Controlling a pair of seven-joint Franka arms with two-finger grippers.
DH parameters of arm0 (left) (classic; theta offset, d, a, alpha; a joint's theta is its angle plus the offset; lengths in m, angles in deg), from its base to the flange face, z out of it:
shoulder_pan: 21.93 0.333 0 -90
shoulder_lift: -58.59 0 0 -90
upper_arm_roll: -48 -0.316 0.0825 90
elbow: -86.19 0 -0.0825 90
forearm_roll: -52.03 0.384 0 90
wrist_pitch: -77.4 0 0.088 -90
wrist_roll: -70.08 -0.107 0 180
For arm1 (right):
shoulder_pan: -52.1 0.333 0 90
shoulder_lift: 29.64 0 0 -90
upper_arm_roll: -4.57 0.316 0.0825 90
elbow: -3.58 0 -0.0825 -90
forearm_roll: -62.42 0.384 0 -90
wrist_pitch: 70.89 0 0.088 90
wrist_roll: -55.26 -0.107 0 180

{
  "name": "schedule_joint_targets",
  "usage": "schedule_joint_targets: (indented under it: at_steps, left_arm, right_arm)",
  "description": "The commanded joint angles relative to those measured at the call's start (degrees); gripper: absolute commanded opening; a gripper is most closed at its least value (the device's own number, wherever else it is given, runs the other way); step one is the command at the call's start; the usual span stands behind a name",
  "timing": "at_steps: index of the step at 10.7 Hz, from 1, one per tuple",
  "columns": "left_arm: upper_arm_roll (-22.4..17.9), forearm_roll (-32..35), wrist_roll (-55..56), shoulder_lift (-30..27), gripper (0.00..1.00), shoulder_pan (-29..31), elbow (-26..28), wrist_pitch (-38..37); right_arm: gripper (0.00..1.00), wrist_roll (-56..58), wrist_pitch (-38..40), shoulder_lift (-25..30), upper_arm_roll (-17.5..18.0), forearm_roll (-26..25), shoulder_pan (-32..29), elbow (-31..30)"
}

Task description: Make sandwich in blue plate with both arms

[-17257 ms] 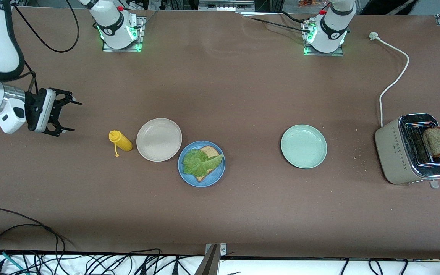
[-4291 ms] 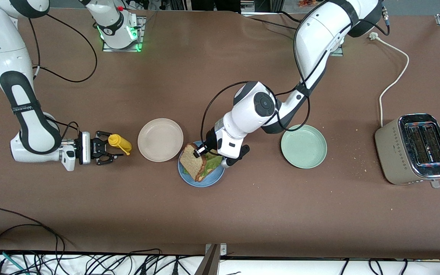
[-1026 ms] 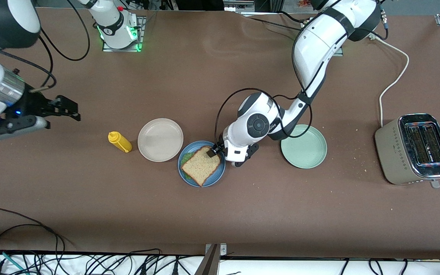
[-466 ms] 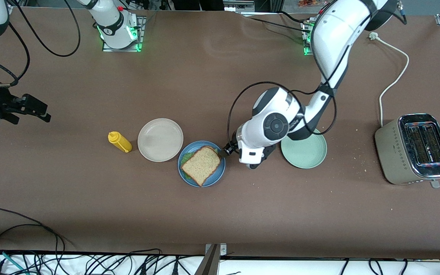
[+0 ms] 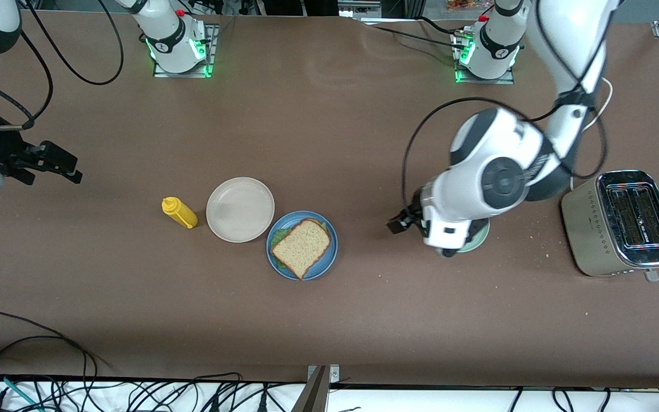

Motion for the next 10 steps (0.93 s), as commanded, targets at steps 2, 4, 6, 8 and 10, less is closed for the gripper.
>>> schedule_joint_targets:
  at_steps: [2,4,6,8,10]
  left_arm:
    - [0.0,1.1,-16.4,-8.7,1.0,9.9,1.5,-5.3]
    - [-0.1,1.2,-24.6,-10.1,1.0,14.0,1.4,-6.5]
    - [0.0,8.4,-32.2,-10.4,0.99,15.2,0.9,-7.1]
    - [-0.1,11.8,-38.9,-10.4,1.0,16.4,-0.4,-7.1]
    - [0.0,12.8,-46.8,-10.4,1.0,18.3,-0.5,-7.2]
  right_arm:
    - [1.0,-1.2,1.3,0.5,0.1,-2.8,0.1,1.0]
    - [1.0,-1.1,1.3,0.5,0.0,-2.9,0.1,1.0]
    - [1.0,-0.4,2.3,0.2,0.2,-3.0,0.2,0.8]
    - [1.0,-1.4,2.6,0.2,0.2,-2.9,0.4,1.0]
    - [1.0,-1.6,2.1,0.1,0.1,-2.9,0.4,1.0]
